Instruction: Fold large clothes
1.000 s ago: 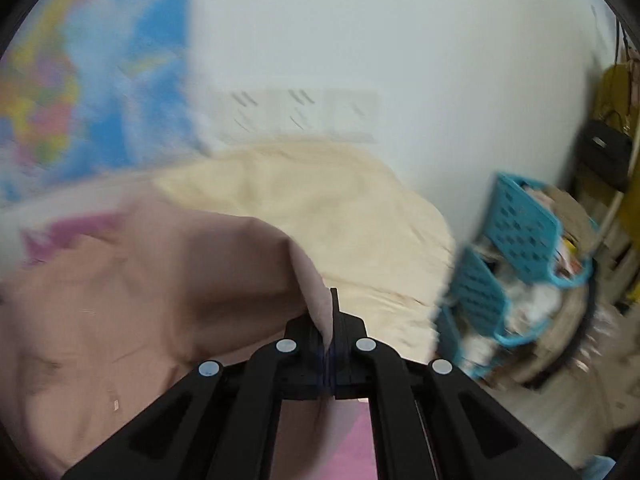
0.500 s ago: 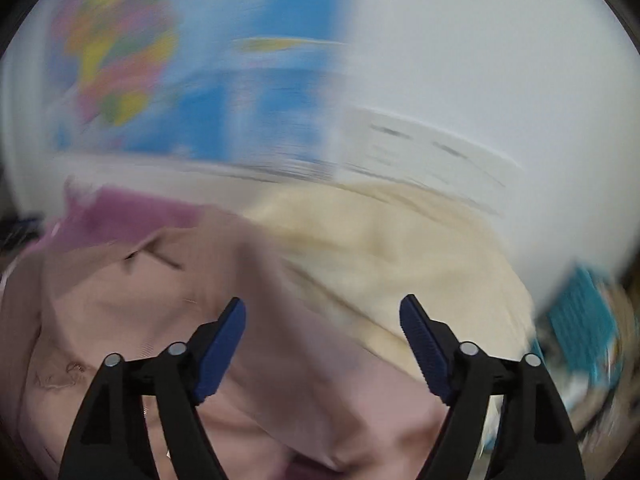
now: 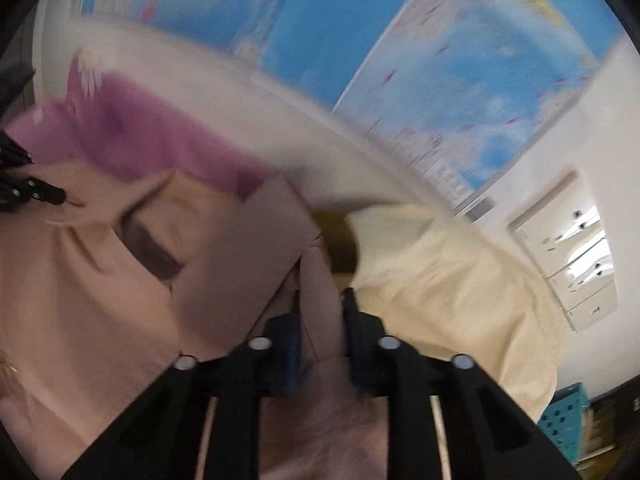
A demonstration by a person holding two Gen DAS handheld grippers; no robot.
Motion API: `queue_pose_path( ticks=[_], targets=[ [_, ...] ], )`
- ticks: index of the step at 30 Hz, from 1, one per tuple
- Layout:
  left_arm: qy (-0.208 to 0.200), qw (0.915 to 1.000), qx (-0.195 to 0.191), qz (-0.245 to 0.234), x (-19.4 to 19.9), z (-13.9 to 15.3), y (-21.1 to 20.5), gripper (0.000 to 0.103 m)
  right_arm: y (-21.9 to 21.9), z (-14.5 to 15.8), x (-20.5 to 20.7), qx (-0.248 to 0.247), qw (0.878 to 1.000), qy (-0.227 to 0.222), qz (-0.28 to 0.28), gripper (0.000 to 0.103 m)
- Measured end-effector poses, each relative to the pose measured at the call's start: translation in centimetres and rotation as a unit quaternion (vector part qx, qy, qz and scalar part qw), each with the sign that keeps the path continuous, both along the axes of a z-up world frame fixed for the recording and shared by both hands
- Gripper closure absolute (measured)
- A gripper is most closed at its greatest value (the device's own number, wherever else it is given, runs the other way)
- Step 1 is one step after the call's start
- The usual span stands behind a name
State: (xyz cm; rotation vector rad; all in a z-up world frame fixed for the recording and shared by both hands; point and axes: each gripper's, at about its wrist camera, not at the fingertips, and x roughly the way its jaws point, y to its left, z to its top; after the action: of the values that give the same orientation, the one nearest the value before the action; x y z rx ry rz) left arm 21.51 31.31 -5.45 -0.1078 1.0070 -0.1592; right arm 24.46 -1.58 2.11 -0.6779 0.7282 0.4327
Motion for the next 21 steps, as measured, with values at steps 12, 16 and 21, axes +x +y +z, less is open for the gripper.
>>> queue_pose_path(
  ticks=[12, 16, 21],
  targets=[
    [-0.091, 0.988, 0.099, 0.076, -3.1, 2.7, 0.5, 0.075, -3.4, 0.1, 3.7, 0.143, 0.988, -0.012, -0.059, 0.081],
    [-0.04, 0.991, 0.087, 0.094, -2.2, -0.3, 1.1, 0.074, -3.4, -0.1, 3.4, 0.129, 0.988, -0.027, -0.08, 0.067],
    [-0.102, 0.9854, 0.074, 0.115, -7.3, 3.5, 1.3, 0.033, -6.8, 4.2, -1.8, 0.153, 0.983, -0.079, -0.061, 0.037]
  ],
)
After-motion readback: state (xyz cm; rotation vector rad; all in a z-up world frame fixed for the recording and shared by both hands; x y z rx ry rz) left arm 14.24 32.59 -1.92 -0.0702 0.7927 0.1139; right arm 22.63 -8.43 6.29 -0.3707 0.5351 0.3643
